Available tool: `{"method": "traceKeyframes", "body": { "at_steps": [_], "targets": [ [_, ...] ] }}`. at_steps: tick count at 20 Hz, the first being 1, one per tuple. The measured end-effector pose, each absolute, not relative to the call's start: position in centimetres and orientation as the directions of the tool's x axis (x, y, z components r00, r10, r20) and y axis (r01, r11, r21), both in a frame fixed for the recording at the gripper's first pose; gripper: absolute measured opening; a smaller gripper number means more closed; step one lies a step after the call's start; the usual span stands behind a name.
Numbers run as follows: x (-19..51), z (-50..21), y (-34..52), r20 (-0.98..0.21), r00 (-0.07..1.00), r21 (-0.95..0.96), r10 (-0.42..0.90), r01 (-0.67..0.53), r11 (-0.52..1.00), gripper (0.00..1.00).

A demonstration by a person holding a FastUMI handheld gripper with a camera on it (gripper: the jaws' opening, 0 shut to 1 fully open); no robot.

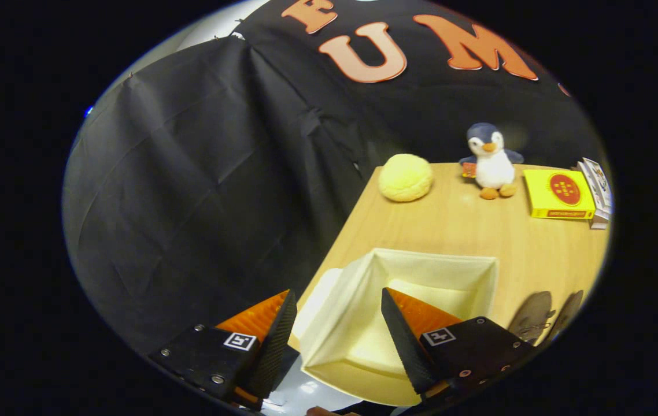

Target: Open the storage box then place both shoes into the box .Put the left shoe in first, then the right shoe, with the right side of both shoes facing outward in a uniform manner.

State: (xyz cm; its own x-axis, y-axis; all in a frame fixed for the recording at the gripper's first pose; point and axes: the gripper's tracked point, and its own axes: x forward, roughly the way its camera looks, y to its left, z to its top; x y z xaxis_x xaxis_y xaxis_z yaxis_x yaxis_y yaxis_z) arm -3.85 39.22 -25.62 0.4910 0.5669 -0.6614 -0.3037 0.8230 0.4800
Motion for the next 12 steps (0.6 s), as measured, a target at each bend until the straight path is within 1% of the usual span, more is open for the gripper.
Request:
{"method": "traceKeyframes", "body": {
  "at_steps": [3,5,8,12],
  "targets": [
    [-3.9,-28.1,30.8,-0.695,0.578,0.364,0.427,-0.229,0.903,0.89],
    [-4.6,-30.6,25.9,-0.731,0.595,0.290,0.334,-0.173,0.941,0.89],
    [-7.0,-34.6,19.7,-0.786,0.559,0.250,0.265,-0.104,0.963,0.89],
    [-9.8,-39.0,14.2,-0.827,0.519,0.219,0.217,-0.059,0.974,0.88]
  ]
}}
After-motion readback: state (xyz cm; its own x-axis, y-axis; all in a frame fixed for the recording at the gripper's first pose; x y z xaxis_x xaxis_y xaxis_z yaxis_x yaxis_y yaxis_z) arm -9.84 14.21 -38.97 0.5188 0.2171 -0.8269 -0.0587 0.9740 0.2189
